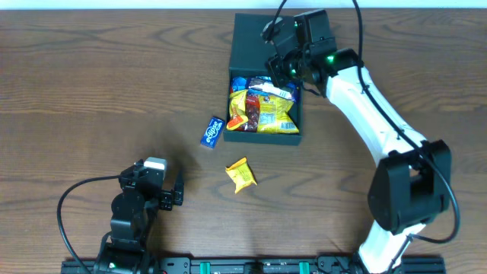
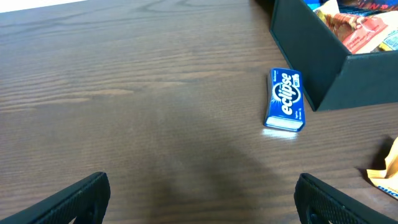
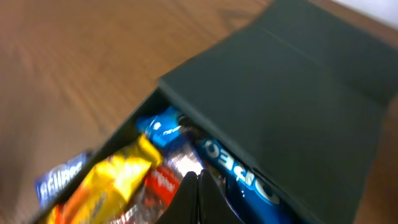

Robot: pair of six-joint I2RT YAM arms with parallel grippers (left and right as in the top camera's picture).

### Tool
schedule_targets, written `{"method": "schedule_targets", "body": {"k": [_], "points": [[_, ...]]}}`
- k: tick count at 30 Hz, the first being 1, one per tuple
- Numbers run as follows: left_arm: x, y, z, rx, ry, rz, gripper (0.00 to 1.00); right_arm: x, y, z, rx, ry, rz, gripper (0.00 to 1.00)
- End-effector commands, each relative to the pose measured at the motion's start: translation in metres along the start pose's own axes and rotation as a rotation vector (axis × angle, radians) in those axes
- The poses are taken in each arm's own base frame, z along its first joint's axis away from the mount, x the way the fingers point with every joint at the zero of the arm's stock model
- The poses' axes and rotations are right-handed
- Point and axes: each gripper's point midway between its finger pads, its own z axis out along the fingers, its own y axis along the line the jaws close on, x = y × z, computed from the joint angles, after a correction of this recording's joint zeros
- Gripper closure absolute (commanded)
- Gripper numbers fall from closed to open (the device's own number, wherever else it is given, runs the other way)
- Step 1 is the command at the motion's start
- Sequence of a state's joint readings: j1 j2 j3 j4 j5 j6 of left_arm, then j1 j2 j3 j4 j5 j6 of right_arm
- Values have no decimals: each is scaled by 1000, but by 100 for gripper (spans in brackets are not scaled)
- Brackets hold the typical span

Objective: Pack container
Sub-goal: 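Release the bar and press it down into the box with right gripper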

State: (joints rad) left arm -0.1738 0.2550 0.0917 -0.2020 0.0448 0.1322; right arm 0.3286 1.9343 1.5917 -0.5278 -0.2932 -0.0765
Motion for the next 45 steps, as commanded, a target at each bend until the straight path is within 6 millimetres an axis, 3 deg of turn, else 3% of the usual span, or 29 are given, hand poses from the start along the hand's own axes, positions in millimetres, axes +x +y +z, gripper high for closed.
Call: {"method": "schedule_targets", "body": {"k": [1,9,14,21,26,31,35,38,41,45], "points": [[14,2,3,-12,30,9,5,14,-18,22,87,38,306,98],[14,2,3,-12,30,9,5,26,-18,31,109,66,590,98],[14,2,3,-12,30,9,5,27,-19,43,122,58,575,98],[14,2,3,-12,30,9,4,48,-14,68,127,117,572,98],[14,2,3,-12,30,9,5,54,8,72,55,163,566,98],[14,2,3,-12,30,9,5,51,12,73,48,154,558,98],[14,2,3,-12,30,9,5,35,14,63,42,116,547,98],[14,2,3,-12,30,9,4,32,6,44,127,104,540,99],[14,2,3,-12,30,9,5,42,-5,22,249,134,531,98],[14,2,3,-12,30,9,5,65,-23,12,385,199,521,98]]}}
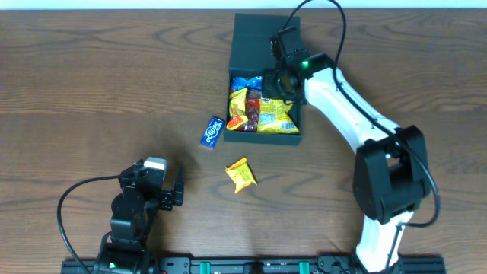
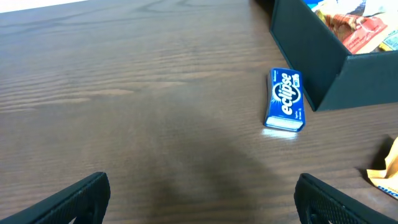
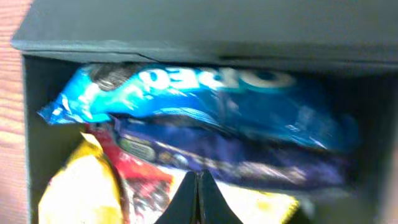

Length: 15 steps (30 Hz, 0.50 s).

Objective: Pack container
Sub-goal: 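Release the bar and press it down into the box with right gripper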

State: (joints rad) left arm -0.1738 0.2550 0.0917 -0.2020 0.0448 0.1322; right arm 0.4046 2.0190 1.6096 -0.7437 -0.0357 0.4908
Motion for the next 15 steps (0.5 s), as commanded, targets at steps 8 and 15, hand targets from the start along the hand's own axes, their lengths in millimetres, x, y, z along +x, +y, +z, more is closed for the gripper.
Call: {"method": "schedule_targets", "body": {"k": [8,15], "points": [[14,2,3,-12,30,9,5,-16,-37,-11,197,-96,-11,99],[14,2,3,-12,30,9,5,2,-54,7,226,-58,-1,99]]}}
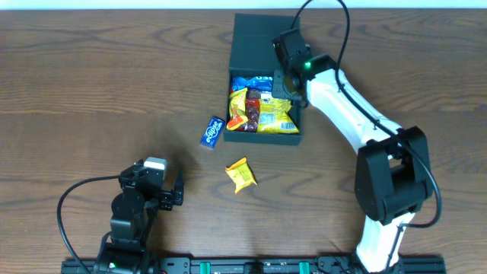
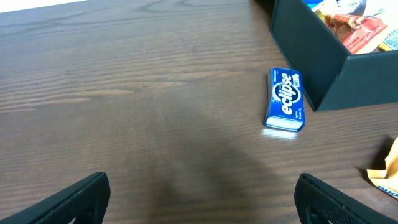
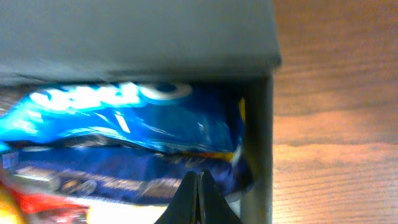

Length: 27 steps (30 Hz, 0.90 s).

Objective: Pack container
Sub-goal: 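Release the bar and press it down into the box with right gripper, then move the right gripper to the yellow packet and grasp it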

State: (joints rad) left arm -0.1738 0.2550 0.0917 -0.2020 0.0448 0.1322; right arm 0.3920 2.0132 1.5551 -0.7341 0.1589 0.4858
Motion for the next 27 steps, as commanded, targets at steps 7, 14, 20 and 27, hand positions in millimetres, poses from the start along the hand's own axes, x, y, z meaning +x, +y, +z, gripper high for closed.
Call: {"method": "schedule_targets", "body": {"k": [7,14,20,27], "points": [[14,2,3,-12,30,9,5,9,-8,16,-5,-15,4,98],[14,2,3,-12,30,9,5,-16,5,-20,-68,-90,4,98],[14,2,3,-12,30,9,5,-12,37,-81,-148,-154,-120,99],[14,2,3,-12,30,9,5,37,71,-114,-188,-74,-77,99]]}}
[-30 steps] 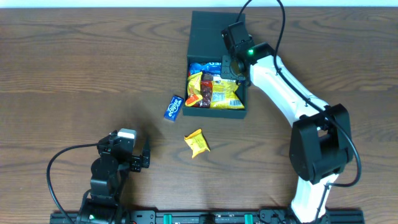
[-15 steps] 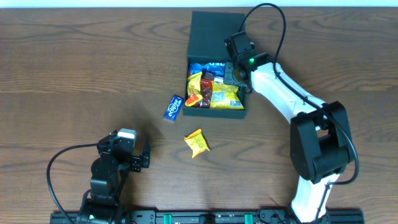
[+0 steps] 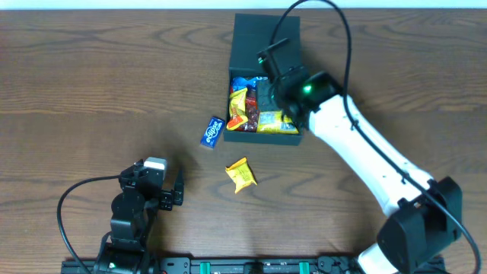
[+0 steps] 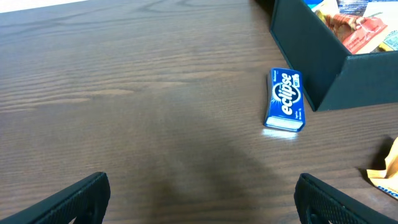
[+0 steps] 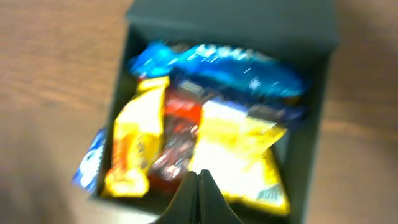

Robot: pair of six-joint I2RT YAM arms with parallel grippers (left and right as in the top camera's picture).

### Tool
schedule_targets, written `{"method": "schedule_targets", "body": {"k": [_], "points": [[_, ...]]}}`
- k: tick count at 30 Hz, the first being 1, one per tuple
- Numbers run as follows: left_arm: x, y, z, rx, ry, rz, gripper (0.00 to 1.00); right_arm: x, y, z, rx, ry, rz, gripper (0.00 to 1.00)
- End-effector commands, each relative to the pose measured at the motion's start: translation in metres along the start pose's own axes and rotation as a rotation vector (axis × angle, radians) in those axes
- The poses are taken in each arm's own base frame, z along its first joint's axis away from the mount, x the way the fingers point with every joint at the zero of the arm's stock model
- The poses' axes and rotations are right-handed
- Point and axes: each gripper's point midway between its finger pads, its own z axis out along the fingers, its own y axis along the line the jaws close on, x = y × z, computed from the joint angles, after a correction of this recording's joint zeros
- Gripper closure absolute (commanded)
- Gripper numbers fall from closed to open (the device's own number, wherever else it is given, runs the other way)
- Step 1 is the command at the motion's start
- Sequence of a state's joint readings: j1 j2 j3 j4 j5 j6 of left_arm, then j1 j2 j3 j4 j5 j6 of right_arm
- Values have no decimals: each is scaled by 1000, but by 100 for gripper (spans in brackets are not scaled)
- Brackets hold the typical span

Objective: Pack container
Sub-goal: 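Move the right gripper to the yellow packet and grasp it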

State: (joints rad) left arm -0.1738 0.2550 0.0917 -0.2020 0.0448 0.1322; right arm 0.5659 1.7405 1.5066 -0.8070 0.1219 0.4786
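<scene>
The dark box (image 3: 295, 138) stands open at the table's far middle, its lid (image 3: 266, 34) leaning behind; it holds yellow, red and blue snack packets (image 5: 211, 130). My right gripper (image 5: 199, 175) hovers above the box's contents, shut with nothing between its fingers. A blue Eclipse gum pack (image 3: 212, 131) (image 4: 285, 100) lies just left of the box. A yellow packet (image 3: 241, 174) lies on the table in front of it. My left gripper (image 4: 199, 196) stays open low at the near left, far from the gum.
The brown wooden table (image 3: 91, 84) carries nothing else. My right arm (image 3: 365, 156) stretches from the near right across to the box. Cables (image 3: 76, 205) loop by the left arm's base.
My right gripper has pulled back and higher from the box's far right corner, so the whole box interior shows under it. The left arm and loose items have not moved.
My right gripper was shut over the lid and the box's far edge, then low over the Oreo packet at the back of the box, then at its far right corner, and now stands higher above the packets. Gum, yellow packet and left gripper stayed put.
</scene>
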Motion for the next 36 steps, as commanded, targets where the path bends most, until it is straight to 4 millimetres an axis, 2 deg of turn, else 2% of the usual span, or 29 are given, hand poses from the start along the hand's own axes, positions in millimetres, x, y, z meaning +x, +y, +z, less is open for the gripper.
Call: {"method": "schedule_targets", "body": {"k": [1,2,3,5,7,8,11,12,15,20,22,24,26,29,31,33,36], "points": [[14,2,3,-12,30,9,5,15,15,-3,-5,37,91,87],[14,2,3,-12,30,9,4,24,21,-5,-7,62,109,63],[14,2,3,-12,30,9,5,31,26,-6,-13,83,122,56],[14,2,3,-12,30,9,5,43,38,-8,-39,122,170,60],[14,2,3,-12,30,9,4,53,57,-12,-73,145,239,55],[14,2,3,-12,30,9,4,56,66,-13,-87,144,255,47],[14,2,3,-12,30,9,5,56,87,-15,-130,127,341,10],[14,2,3,-12,30,9,5,55,94,-17,-149,118,352,1],[14,2,3,-12,30,9,5,57,107,-19,-178,105,336,1],[14,2,3,-12,30,9,5,66,113,-20,-196,155,371,1],[14,2,3,-12,30,9,4,73,109,-20,-171,188,427,1],[14,2,3,-12,30,9,5,88,98,-19,-94,243,549,4],[14,2,3,-12,30,9,5,97,91,-16,-48,270,586,5],[14,2,3,-12,30,9,5,110,91,-14,-38,296,416,9],[14,2,3,-12,30,9,5,126,85,-18,6,331,305,9],[14,2,3,-12,30,9,5,140,62,-24,121,343,225,7],[14,2,3,-12,30,9,5,143,35,-29,251,316,135,6]]}}
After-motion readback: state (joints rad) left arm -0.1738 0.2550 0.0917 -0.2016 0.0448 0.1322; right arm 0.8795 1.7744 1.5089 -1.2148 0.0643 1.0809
